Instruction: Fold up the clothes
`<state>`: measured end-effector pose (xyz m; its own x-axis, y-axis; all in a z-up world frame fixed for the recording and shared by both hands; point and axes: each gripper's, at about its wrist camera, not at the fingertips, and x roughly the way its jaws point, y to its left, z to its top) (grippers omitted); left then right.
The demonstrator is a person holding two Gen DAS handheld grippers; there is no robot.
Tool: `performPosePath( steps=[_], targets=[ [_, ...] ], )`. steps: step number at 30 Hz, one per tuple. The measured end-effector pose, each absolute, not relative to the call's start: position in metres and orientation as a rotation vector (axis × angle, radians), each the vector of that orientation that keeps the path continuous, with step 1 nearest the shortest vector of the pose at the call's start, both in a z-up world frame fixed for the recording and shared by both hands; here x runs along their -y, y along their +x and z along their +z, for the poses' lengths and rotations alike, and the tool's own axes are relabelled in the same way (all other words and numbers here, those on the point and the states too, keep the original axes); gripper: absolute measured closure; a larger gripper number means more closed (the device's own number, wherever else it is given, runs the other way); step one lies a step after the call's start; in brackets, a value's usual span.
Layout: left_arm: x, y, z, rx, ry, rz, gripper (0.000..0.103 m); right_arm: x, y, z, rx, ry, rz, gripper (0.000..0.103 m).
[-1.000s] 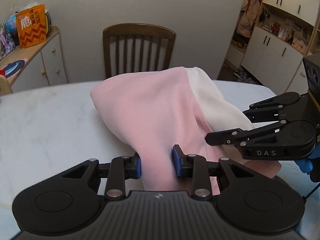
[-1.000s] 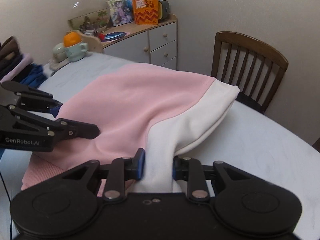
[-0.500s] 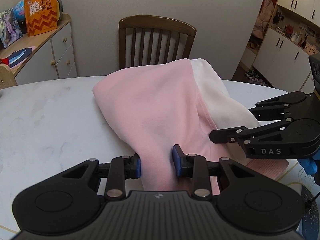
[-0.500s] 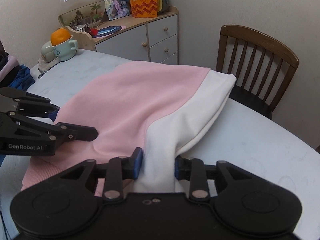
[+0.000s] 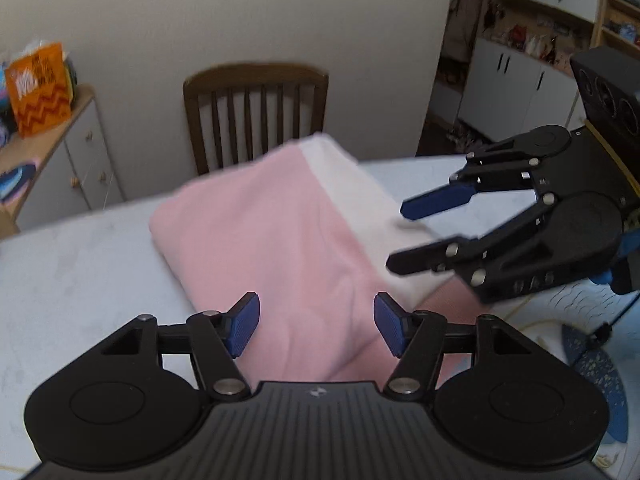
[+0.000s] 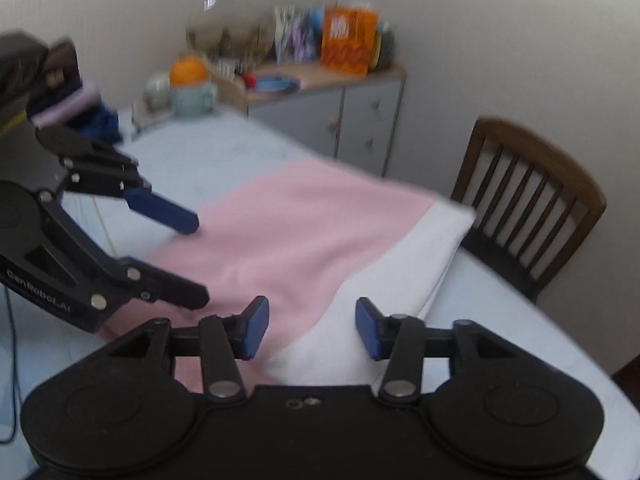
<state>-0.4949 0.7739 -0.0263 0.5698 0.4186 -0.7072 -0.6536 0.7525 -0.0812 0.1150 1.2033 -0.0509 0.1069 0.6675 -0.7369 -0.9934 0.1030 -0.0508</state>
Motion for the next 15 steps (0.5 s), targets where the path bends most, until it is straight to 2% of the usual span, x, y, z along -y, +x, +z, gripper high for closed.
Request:
performPosePath(
  steps=[5,15],
  targets=[
    [-0.773,-0.491,-0.057,-0.772,-0.391,0.655,0.043,-1.205,0.119,-0.088,-0.721,-0.677,1.273,0.0],
    [-0.77,-0.489,-0.059,-0.766,-0.421,0.699,0.041,-1.198,0.114,-0.082,-0.734,-0.632,1.226,0.0]
  ],
)
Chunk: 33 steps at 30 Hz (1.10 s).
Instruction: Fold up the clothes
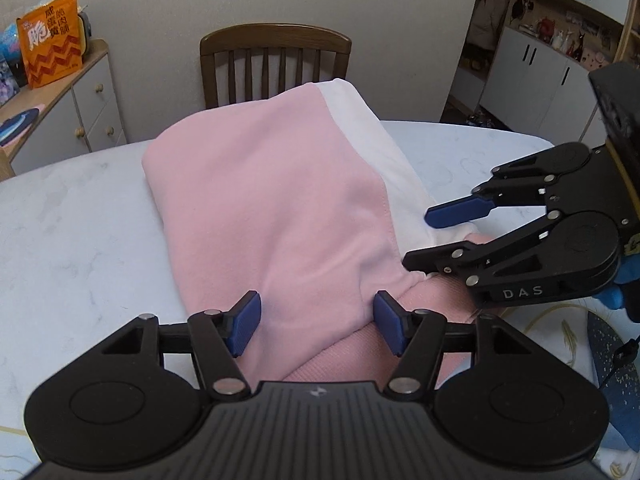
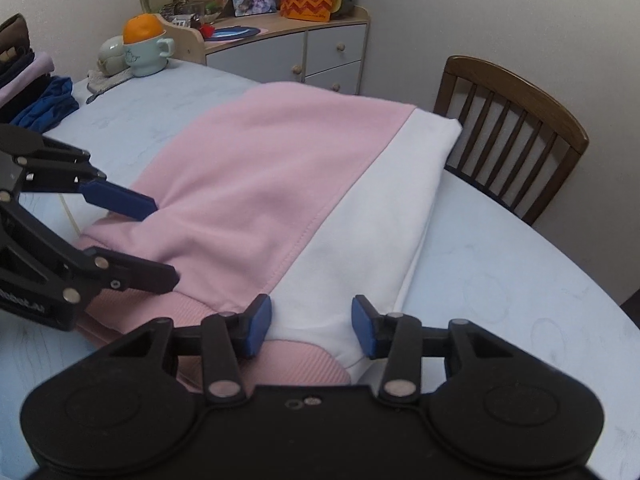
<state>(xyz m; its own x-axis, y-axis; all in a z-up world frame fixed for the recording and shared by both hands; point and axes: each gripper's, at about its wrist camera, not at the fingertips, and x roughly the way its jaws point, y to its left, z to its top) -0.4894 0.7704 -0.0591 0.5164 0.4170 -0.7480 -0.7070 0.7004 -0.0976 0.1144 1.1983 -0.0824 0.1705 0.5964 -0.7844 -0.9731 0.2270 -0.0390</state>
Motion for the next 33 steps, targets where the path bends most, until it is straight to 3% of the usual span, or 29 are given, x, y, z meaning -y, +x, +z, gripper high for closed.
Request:
performPosePath(
  steps=[2,4,10,33],
  targets=[
    [-0.767,-0.491,-0.053,-0.759,-0.44,0.705,0.035,-1.188,0.11,-0.073,-0.72,-0.622,1.226,0.0],
    [-0.762,-0.492,-0.047,-0.756,-0.454,0.712,0.021,-1.176,0.104,-0.064,-0.698,-0.62,1.224,0.0],
    [-0.725,-0.488,-0.025,-0.738,-0.442,0.769,0.015,-1.136,0.082,-0.043,-0.625,-0.598,1.22,0.0],
    [-0.518,-0.465,0.034,-0.67,-0.426,0.983,0.015,-0.951,0.026,0.019,-0.533,-0.368,1.111,0.0]
  ],
)
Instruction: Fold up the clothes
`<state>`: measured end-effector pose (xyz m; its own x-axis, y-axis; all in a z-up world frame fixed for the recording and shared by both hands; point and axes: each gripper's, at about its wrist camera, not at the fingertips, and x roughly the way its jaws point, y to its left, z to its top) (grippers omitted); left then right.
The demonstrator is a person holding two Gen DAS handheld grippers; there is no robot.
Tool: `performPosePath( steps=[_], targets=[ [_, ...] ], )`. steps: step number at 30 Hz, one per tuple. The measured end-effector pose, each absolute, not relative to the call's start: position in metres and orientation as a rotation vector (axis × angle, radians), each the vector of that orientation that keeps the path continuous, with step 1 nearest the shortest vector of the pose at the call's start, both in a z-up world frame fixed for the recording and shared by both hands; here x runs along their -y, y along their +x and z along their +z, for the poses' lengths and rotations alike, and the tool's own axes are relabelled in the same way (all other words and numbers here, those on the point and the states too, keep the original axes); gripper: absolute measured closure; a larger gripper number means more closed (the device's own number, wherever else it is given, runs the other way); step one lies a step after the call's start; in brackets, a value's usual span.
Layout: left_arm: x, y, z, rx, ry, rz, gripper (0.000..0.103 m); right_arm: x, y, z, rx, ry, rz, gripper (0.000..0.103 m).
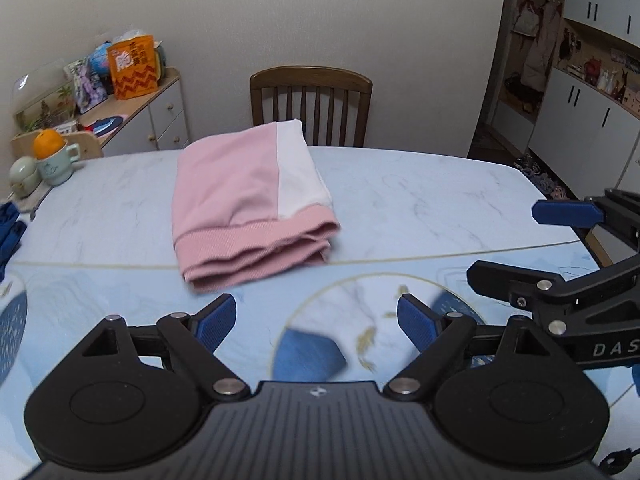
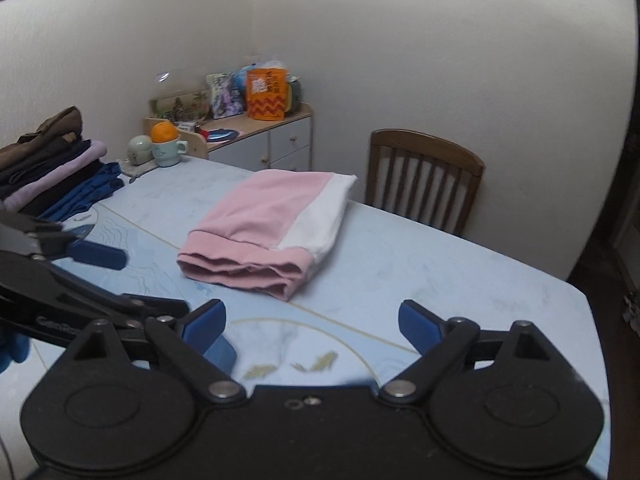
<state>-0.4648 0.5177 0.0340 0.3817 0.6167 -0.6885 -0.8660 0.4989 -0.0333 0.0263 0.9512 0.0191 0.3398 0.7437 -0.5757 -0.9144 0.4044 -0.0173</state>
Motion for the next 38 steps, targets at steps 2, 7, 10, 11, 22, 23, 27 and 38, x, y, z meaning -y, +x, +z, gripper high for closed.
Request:
performPosePath(
  steps=[2,7,10,11,22,23,27,38],
  targets=[
    [-0.505,-0.466,0.034,-0.66,-0.411,1.007,0.015,-0.939,0.023,0.016,-0.518,-0.354,1.093,0.0],
    [-0.49,-0.471,0.024,-0.66,-0.378,1.065,0.015,-0.923,0.014,0.002,-0.501,-0.36,1.069,0.0],
    [-0.487,-0.476,0.02,-0.66,-0.388,1.085,0.015,-0.917,0.009,-0.003,-0.508,-0.343,1.057,0.0],
    [-0.487,-0.478,0.019,-0.659,-0.392,1.09,0.015,-0.916,0.008,-0.004,-0.514,-0.338,1.056,0.0],
    [-0.486,-0.497,0.009,-0.666,-0.424,1.139,0.015,-0.917,0.006,-0.009,-0.556,-0.329,1.022,0.0],
    [-0.486,-0.499,0.008,-0.669,-0.426,1.141,0.015,-0.917,0.006,-0.01,-0.56,-0.328,1.019,0.0],
    [-0.486,-0.503,0.003,-0.679,-0.439,1.14,0.015,-0.92,0.006,-0.014,-0.572,-0.334,1.008,0.0],
    [-0.493,-0.504,-0.004,-0.697,-0.456,1.128,0.015,-0.922,0.01,-0.021,-0.601,-0.344,0.995,0.0]
  ],
)
